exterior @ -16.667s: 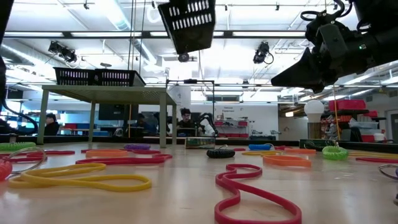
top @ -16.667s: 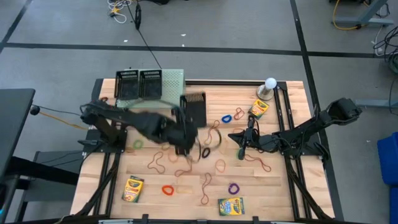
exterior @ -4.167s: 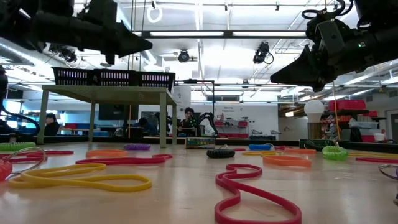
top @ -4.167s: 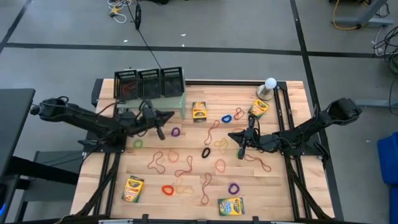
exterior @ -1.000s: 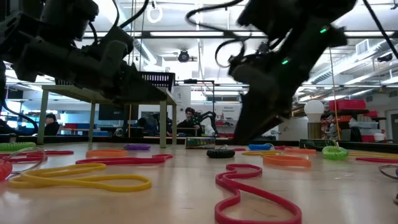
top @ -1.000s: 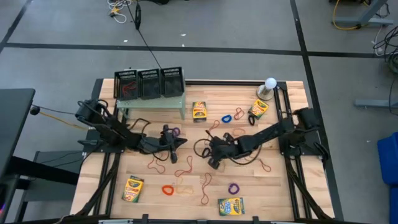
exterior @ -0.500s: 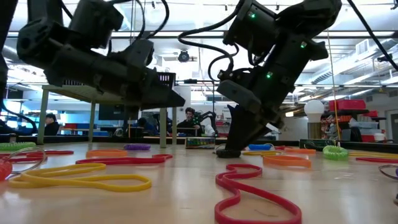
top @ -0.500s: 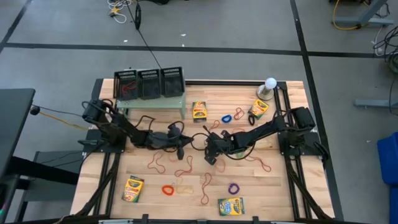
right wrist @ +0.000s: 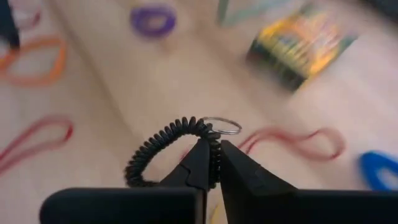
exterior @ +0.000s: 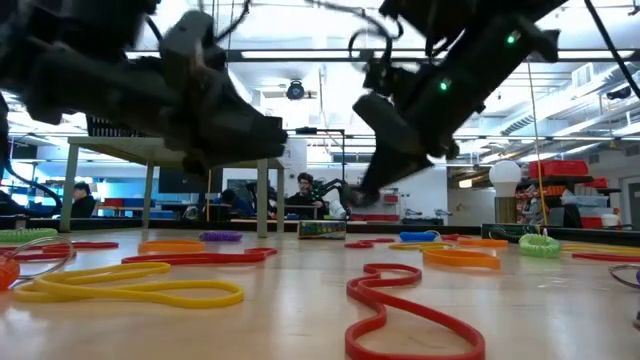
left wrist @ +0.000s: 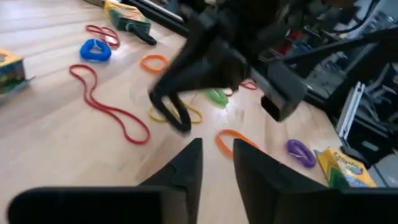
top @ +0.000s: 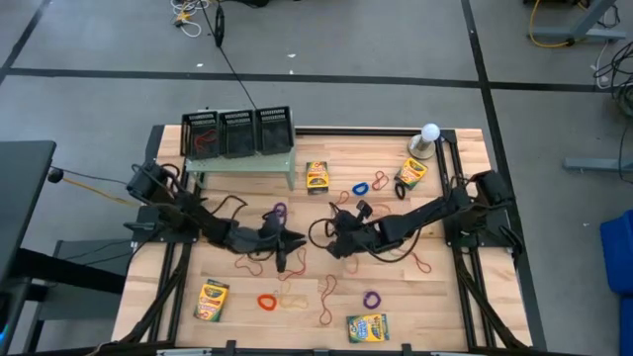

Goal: Pick & Place Office Desk Supplies
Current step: Put the black spring keychain into the middle black bin on the shelf

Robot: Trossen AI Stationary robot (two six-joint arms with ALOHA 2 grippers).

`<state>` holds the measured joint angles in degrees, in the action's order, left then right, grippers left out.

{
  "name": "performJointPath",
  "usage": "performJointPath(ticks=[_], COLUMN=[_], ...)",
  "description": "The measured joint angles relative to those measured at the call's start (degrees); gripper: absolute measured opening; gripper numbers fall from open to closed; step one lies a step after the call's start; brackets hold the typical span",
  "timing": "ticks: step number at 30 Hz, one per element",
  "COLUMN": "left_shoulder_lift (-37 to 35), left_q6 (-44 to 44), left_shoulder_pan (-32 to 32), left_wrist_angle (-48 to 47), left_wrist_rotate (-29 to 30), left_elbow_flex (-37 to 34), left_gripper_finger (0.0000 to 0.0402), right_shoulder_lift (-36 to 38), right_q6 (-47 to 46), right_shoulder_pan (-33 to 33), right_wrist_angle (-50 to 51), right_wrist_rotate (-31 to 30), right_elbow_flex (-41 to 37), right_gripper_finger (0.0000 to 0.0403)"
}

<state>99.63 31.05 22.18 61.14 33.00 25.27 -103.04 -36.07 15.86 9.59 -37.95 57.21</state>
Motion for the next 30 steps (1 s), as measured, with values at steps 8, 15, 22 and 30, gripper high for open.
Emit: performJointPath(ticks=[8, 15, 22, 30], left_shoulder_lift=[0.04, 0.07, 0.09, 0.09], left_q6=[5.64, 1.43, 0.43, -1.65], left_shoulder_pan=[3.34, 2.85, 2.42, 2.45], left_wrist_angle=[-0.14, -1.62, -4.12, -4.44], left_wrist_rotate=[11.13, 15.06, 15.04, 15.10], left_elbow_flex=[1.93, 6.52, 7.53, 7.55], left_gripper_finger=[0.0180, 0.0219, 0.0182, 0.0082], right_shoulder_lift=[-0.07, -0.07, -0.09, -0.11], right_q6=[7.38, 14.35, 14.53, 17.49], right_shoulder_pan=[3.49, 4.77, 5.43, 6.22], right_wrist_angle=[-13.95, -23.06, -26.40, -29.97], right_wrist_rotate=[-14.59, -15.56, -15.54, -14.93], right_elbow_flex=[0.00, 0.00, 0.00, 0.00], right_gripper_finger=[0.0027, 0.0027, 0.0027, 0.0028])
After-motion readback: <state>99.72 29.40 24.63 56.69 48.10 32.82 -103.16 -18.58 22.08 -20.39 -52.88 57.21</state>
